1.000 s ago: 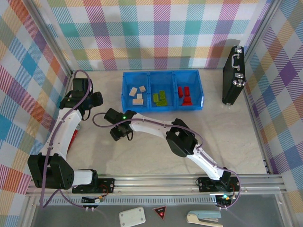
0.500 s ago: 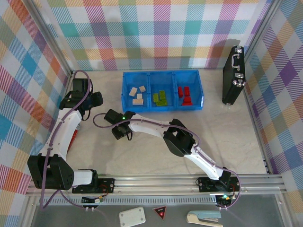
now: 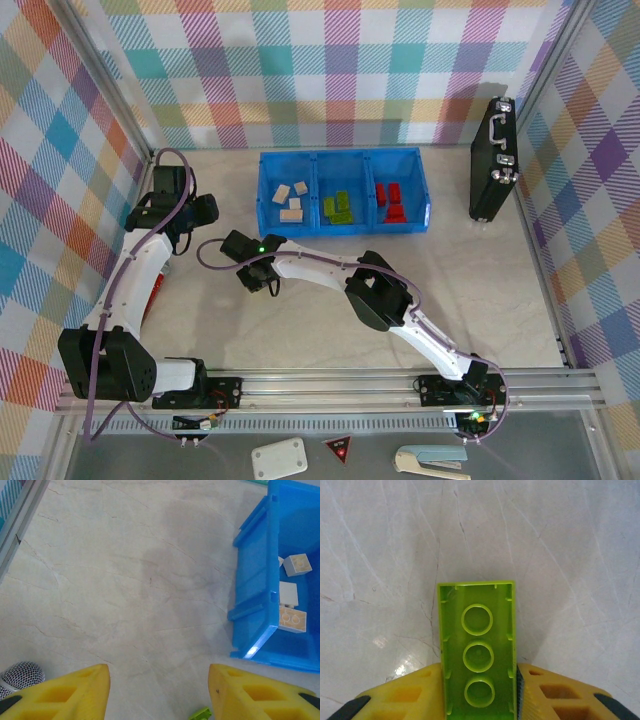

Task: Sort the legos into containers by color
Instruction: Pick up the lego from the middle-left of the table, then place the lego in the container.

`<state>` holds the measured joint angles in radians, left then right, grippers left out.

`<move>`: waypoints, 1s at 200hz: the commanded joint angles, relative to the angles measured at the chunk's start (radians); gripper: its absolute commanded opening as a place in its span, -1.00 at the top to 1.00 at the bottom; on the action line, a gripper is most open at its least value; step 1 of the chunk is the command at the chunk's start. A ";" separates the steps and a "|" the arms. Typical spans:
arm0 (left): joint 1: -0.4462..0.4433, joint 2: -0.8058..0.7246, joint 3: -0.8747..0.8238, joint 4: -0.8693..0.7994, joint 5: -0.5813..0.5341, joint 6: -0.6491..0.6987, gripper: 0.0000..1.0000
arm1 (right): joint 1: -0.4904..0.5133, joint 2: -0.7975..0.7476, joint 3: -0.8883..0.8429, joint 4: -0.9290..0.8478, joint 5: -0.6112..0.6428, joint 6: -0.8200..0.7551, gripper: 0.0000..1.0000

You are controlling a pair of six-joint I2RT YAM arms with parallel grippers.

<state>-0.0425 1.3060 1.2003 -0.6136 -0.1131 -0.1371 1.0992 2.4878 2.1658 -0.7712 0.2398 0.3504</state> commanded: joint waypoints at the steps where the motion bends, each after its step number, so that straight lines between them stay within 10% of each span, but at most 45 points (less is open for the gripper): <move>1: 0.014 -0.014 -0.001 0.016 0.012 0.007 -0.09 | 0.003 -0.053 -0.025 -0.002 0.028 0.001 0.29; 200: 0.015 -0.014 0.001 0.017 0.038 0.007 -0.09 | -0.100 -0.649 -0.594 -0.047 0.111 0.106 0.31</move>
<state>-0.0406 1.3060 1.2003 -0.6136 -0.0902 -0.1368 1.0424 1.9144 1.6001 -0.7807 0.3340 0.3969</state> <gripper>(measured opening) 0.548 0.347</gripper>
